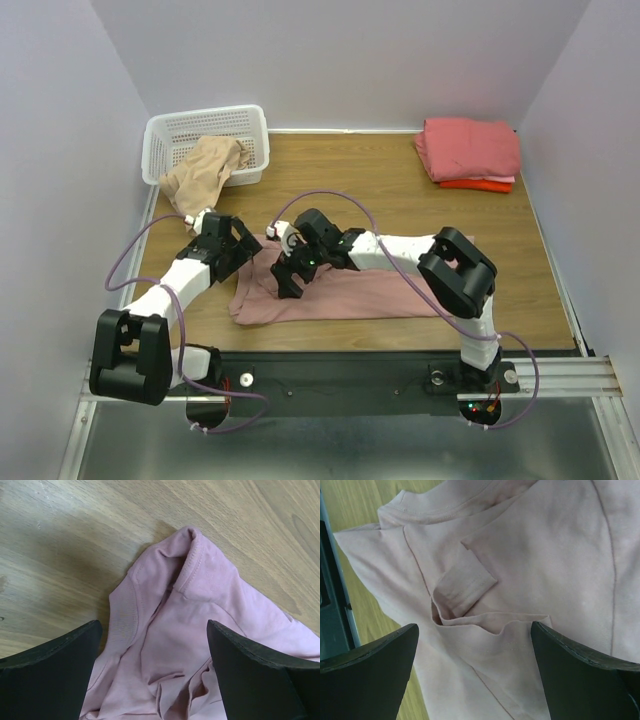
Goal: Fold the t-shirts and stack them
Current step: Fold the tshirt
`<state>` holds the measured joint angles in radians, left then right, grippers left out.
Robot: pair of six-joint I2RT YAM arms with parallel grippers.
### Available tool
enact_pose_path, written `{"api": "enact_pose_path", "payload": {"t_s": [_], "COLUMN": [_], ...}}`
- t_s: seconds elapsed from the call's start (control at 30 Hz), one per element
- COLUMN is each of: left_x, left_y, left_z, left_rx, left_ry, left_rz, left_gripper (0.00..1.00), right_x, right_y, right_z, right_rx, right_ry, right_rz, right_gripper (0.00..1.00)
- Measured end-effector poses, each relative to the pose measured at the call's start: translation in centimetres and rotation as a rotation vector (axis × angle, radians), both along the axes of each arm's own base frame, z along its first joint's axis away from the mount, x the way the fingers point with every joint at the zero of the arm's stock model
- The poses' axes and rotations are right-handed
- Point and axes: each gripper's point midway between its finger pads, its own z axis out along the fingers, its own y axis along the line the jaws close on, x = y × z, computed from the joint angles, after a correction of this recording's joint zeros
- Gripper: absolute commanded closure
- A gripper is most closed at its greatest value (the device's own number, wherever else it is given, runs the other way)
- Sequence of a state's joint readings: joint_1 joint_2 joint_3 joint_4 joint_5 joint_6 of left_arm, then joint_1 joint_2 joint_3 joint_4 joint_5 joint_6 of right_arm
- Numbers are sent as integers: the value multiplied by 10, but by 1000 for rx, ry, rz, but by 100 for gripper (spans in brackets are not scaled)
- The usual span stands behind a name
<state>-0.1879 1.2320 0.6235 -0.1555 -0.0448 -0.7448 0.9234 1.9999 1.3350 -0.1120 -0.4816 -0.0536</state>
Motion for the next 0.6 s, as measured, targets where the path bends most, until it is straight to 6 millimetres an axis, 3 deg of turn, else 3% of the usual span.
{"api": "enact_pose_path", "payload": {"t_s": [0.17,0.3,0.5,0.6], "left_x": [-2,-1,-1,-2], "left_y": [2,2,5,6], "left_z": [-1,2,1,1], "left_rx": [3,4,9,13], "left_ry": [-2,-10,-10,-5], "left_rz": [9,11,21,23], "left_gripper": [2,2,2,2], "right_x": [-11,-40,-92,-107], "right_y": [-1,-14,-38,-50], "right_z": [-1,1,34,50], "right_rx": [-2,-17,19,39], "right_ry": [1,18,30,21], "right_rz": [19,46,69,55], "right_gripper": [0,0,0,0]}}
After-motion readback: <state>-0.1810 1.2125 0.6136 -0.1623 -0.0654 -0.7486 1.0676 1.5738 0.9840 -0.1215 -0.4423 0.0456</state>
